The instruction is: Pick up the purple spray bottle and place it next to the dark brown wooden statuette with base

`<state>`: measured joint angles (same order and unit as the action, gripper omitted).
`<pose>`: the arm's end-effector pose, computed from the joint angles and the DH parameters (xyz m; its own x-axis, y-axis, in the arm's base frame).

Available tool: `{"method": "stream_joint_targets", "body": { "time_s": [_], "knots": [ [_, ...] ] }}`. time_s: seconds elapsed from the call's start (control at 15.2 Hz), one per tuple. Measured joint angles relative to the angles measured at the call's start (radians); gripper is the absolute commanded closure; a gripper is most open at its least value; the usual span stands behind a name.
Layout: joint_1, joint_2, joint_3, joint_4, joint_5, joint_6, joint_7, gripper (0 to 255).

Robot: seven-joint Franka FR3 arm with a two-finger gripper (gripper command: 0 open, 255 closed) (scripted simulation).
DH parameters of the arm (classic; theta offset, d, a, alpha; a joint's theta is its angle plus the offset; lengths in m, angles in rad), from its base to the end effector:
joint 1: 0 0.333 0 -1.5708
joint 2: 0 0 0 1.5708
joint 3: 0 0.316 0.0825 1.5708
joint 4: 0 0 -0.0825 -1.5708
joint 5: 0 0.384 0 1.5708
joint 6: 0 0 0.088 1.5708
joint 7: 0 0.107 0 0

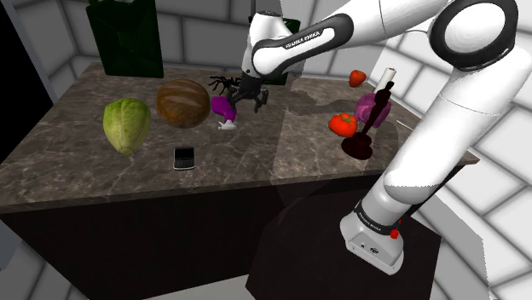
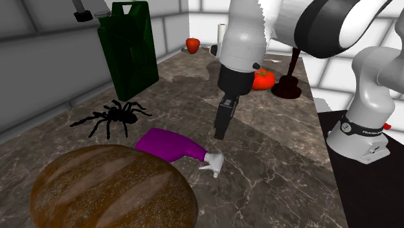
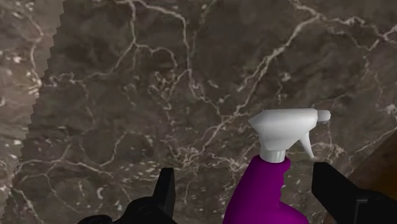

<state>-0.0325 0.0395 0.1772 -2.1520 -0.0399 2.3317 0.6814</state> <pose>0.5517 0.0792 0.3960 0.8629 -0.4897 0.1249 -0.4849 -0.8719 -0.0684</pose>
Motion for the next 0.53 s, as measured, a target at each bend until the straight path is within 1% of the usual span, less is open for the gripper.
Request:
{"method": "stream_joint_targets", "body": {
  "time_s": [0.33, 0.53],
  "knots": [
    [0.013, 0.182, -0.015, 0.158, -0.068, 0.048, 0.114, 0],
    [0.015, 0.234, -0.023, 0.188, -0.083, 0.075, 0.131, 0]
  ]
}}
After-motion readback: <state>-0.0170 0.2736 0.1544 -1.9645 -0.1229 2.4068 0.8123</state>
